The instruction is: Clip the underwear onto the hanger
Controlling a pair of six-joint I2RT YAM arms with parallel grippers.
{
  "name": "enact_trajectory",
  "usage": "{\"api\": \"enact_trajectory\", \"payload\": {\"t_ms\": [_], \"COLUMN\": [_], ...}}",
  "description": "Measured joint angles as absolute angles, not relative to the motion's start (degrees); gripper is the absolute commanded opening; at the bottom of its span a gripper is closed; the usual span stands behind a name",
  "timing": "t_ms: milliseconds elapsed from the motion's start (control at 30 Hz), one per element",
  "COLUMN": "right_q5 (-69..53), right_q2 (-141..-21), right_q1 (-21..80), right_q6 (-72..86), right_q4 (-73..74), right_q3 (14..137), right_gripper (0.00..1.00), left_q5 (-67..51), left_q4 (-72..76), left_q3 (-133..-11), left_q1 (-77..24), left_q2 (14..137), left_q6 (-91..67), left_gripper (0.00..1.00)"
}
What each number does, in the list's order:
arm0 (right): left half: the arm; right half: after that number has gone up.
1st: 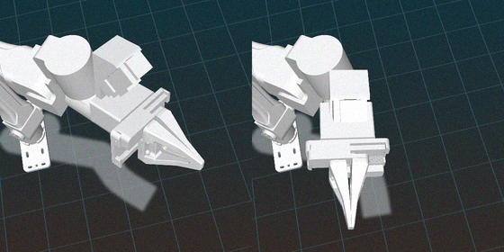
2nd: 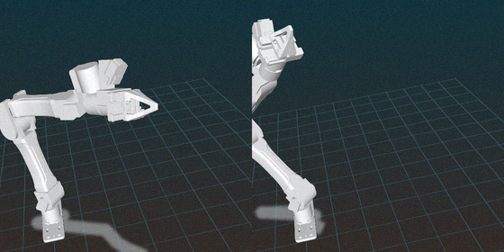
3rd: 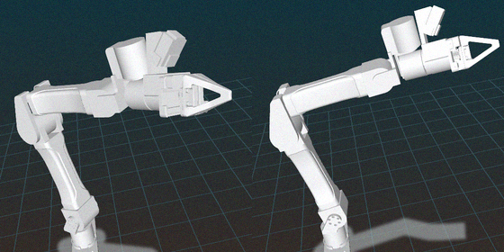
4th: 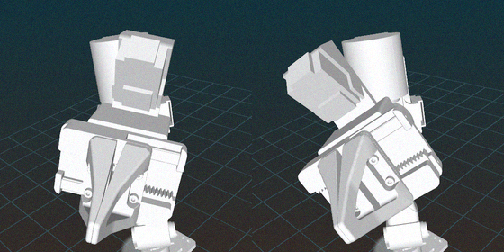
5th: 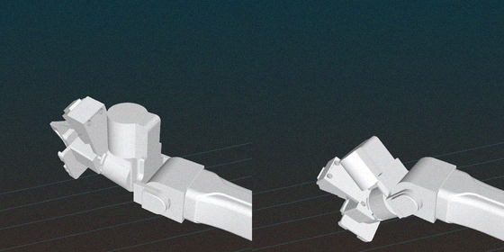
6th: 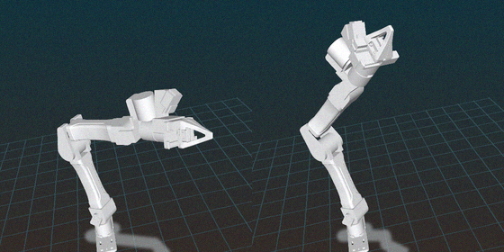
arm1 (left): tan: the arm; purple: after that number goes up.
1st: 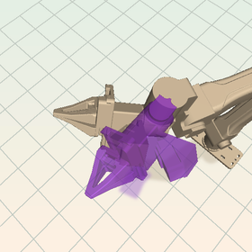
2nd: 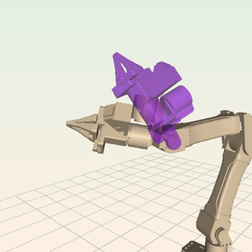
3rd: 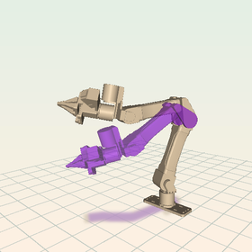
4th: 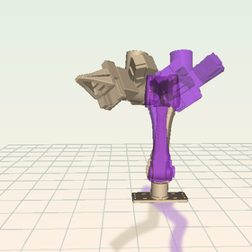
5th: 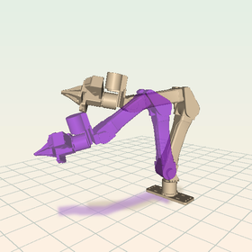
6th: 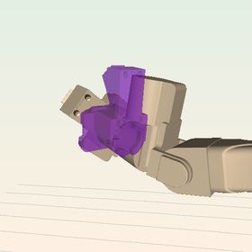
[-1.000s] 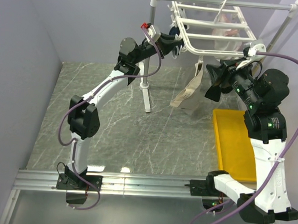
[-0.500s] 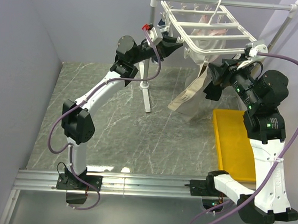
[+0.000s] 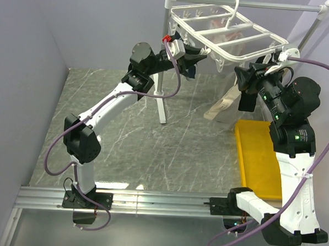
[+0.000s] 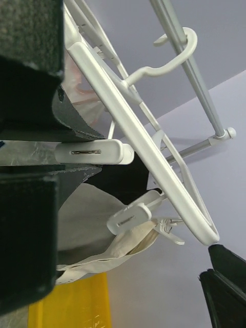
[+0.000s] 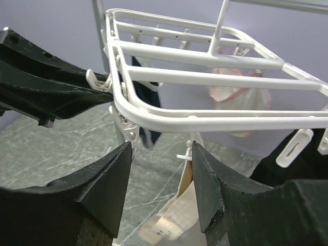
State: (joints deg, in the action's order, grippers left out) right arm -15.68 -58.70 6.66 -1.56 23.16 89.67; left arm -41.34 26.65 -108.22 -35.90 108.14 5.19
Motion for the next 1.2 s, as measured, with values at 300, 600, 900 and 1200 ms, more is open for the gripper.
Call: {"api": "enact_trajectory", "payload": {"t_ms": [300,600,900,1200], "right_q5": [-16.5,-23.1,-30.2,-32.1], "right_q2": [-58.7,-59.5,-62.2,-63.2], "right_q1": [5.9,5.6,5.6,8.3], "right_q6": [-1.1,3.4,12.3,16.6], "right_q4": [22.0,19.8,17.0,14.5], "right_q3": [89.6,89.6,89.6,89.6], "right_gripper": [0.57,0.57,0.59,0.63], "left_q5": [-41.7,-40.4,-37.6,-35.7], "left_q4": [25.4,26.5,27.6,27.6], "left_q3": [-108.2,-107.8,-107.7,-107.0], "left_q1": [-36.4,-37.1,-38.2,-39.6], "left_q2": [107.2,107.2,107.2,107.4], "left_q6": [8.1,9.1,7.7,7.8], "left_gripper": [0.0,0.01,0.0,0.01]}}
